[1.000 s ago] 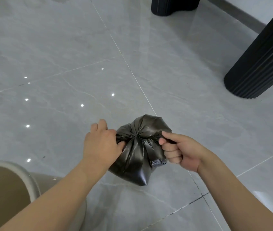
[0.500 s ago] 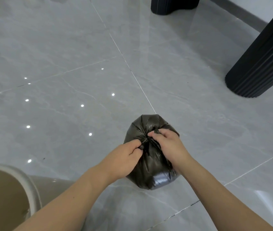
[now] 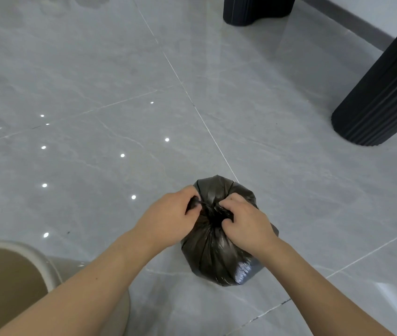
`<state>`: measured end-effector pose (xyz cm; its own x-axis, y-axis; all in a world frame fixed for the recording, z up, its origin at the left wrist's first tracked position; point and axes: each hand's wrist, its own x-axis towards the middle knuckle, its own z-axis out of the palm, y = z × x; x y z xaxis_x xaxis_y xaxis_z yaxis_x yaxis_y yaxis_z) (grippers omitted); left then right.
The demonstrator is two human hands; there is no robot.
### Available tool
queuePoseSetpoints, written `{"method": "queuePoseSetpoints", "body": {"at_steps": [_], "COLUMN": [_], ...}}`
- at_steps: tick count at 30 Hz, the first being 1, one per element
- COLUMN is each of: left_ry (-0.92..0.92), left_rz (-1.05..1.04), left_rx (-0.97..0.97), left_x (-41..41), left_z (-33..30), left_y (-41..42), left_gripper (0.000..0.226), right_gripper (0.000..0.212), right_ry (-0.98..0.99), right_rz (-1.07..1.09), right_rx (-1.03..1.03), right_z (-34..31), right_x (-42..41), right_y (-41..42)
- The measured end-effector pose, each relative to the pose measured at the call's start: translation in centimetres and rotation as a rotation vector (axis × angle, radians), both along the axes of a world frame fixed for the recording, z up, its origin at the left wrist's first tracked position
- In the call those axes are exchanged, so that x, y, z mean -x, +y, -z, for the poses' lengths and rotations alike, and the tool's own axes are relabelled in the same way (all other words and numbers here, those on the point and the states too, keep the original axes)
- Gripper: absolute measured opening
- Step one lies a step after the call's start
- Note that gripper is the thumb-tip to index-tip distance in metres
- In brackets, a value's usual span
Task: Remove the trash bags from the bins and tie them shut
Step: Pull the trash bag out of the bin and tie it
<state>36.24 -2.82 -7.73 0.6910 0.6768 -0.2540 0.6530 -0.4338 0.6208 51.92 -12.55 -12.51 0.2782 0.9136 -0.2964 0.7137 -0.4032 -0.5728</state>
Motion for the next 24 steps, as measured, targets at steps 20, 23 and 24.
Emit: {"method": "queuePoseSetpoints", "body": {"at_steps": [20, 23, 24], "left_ry": [-0.233, -0.240, -0.241], "left_rz": [-0.490, -0.504, -0.524], "left_rx": [0.495, 0.487, 0.474], "left_x": [-1.2, -1.3, -1.4], "left_z": [1.5, 1.4, 1.6], "left_y": [0.0, 0.0, 0.1], "left_gripper": [0.032, 0.028, 0.026], "right_gripper": [0.009, 0.014, 0.016], "right_ry": [-0.176, -0.198, -0.190], "right_rz": [-0.228, -0.217, -0.227], "right_rx": [-0.358, -0.363, -0.361], "right_z": [-0.6, -0.3, -0.3], "right_x": [0.4, 0.4, 0.4], "right_y": [0.1, 0.0, -0.1]}}
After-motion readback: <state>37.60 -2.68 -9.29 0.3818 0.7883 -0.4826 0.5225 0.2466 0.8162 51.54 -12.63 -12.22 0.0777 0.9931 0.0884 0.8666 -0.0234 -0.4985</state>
